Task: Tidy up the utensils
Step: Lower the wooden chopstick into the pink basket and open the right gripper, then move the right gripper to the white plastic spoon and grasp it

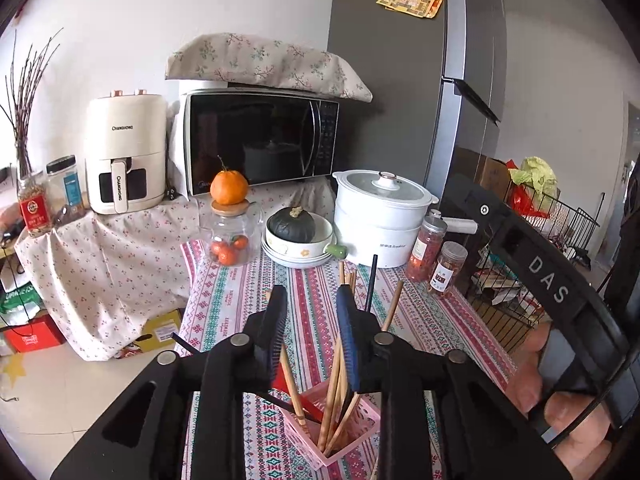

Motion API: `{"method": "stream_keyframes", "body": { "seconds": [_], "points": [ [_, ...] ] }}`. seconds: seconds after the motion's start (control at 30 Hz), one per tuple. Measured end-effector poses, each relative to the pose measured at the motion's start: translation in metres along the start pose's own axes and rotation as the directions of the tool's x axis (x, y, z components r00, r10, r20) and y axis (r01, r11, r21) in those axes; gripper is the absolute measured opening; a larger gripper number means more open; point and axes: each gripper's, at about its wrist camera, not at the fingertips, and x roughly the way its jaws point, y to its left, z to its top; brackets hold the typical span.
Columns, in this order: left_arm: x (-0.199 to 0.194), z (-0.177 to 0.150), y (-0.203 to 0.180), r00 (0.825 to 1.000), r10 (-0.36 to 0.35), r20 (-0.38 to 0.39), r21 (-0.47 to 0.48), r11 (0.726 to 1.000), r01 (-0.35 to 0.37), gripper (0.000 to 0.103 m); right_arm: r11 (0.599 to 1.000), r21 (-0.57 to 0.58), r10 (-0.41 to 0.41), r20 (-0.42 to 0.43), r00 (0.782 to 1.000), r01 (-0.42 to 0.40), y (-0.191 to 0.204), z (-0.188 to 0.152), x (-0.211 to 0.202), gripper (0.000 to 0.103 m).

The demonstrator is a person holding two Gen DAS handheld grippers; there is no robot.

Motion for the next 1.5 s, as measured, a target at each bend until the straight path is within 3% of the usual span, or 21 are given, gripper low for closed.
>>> {"method": "stream_keyframes", "body": {
  "seconds": [0.1,0.33,0.5,0.57,0.7,1.0,1.1,1.17,1.27,1.33,1.43,1.5],
  "points": [
    [-0.006,0.000,-0.006,1.000,-0.002,0.000,0.012,1.000,0.002,0.048,1.000,-0.025,-0.004,-0.025,1.000,0.003,-0.006,0.012,-0.008,0.062],
    [-0.010,-0.004,-0.018,0.997,0.008,-0.078,0.035,0.999,-0.005,0.063,0.998,-0.048,-0.038,-0.153,0.988,0.031,-0.031,0.016,-0.016,0.077],
    [-0.012,-0.011,-0.028,0.992,0.034,-0.124,0.065,0.998,-0.027,0.076,0.997,-0.018,-0.072,-0.245,0.967,0.070,-0.055,-0.001,-0.015,0.085],
    [-0.012,-0.014,-0.031,0.989,0.046,-0.139,0.082,0.996,-0.035,0.077,0.995,0.001,-0.094,-0.300,0.949,0.099,-0.066,-0.012,-0.010,0.086],
    [-0.006,-0.020,-0.033,0.979,0.067,-0.191,0.095,0.994,-0.050,0.077,0.986,0.019,-0.137,-0.465,0.874,0.165,-0.086,-0.028,0.009,0.086],
    [-0.002,-0.026,-0.027,0.970,0.055,-0.236,0.071,0.997,-0.040,0.078,0.972,-0.021,-0.180,-0.703,0.688,0.233,-0.106,-0.080,0.045,0.086],
    [0.003,-0.029,-0.027,0.967,0.044,-0.252,0.070,0.997,-0.028,0.078,0.974,-0.048,-0.177,-0.768,0.616,0.221,-0.107,-0.103,0.058,0.086],
    [0.006,-0.030,-0.027,0.964,0.044,-0.263,0.071,0.997,-0.026,0.078,0.975,-0.072,-0.178,-0.812,0.556,0.208,-0.107,-0.122,0.068,0.085],
    [0.009,-0.032,-0.026,0.960,0.032,-0.280,0.068,0.998,-0.014,0.078,0.981,-0.084,-0.158,-0.873,0.461,0.177,-0.108,-0.153,0.082,0.073],
    [0.011,-0.032,-0.027,0.958,0.024,-0.287,0.070,0.998,-0.004,0.078,0.983,-0.071,-0.136,-0.901,0.411,0.168,-0.109,-0.169,0.089,0.064],
    [0.010,-0.033,-0.028,0.958,0.012,-0.288,0.074,0.997,0.010,0.078,0.984,-0.066,-0.124,-0.923,0.365,0.168,-0.113,-0.188,0.098,0.054],
    [0.009,-0.033,-0.029,0.958,0.004,-0.287,0.077,0.997,0.019,0.078,0.984,-0.049,-0.109,-0.930,0.350,0.174,-0.115,-0.195,0.102,0.052]
  ]
}}
